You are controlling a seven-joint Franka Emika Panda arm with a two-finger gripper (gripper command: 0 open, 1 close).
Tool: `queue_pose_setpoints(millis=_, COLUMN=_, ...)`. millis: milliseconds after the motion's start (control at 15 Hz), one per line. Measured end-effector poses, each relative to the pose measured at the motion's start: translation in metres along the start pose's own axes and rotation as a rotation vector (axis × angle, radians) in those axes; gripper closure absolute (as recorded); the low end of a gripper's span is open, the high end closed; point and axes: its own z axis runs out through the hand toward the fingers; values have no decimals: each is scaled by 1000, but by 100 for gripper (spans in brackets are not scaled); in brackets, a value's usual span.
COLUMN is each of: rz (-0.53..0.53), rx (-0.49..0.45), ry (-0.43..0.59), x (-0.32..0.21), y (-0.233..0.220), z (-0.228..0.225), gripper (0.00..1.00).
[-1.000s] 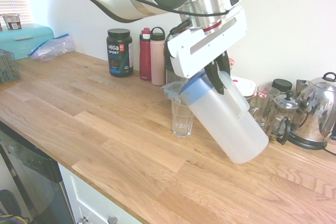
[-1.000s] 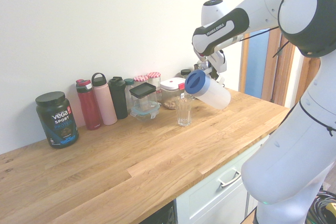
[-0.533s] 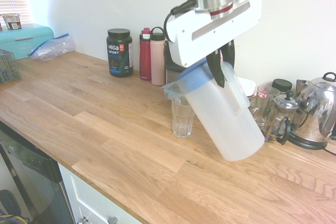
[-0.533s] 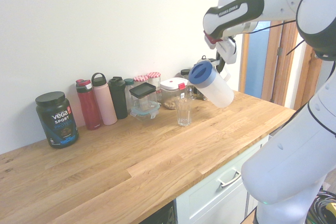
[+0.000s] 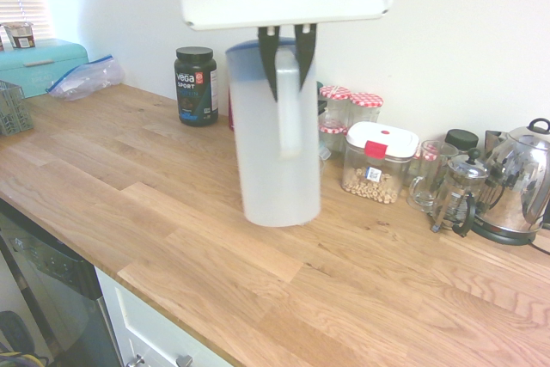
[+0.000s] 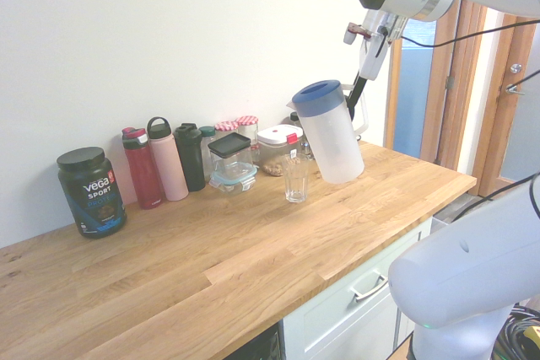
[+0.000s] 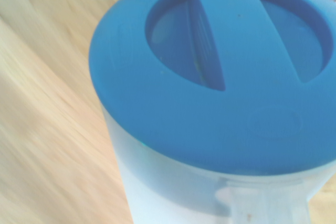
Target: Pour me some water
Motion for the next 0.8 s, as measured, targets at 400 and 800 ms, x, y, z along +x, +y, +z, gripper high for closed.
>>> queue_pose_setpoints(millis=400, rz=284, rx=187, ry=67, x=-35, y=-82, z=52, gripper=100)
queue_pose_setpoints(millis=800, rz=400, rx=332, ry=289, x=-55, y=-161, z=82, gripper=100)
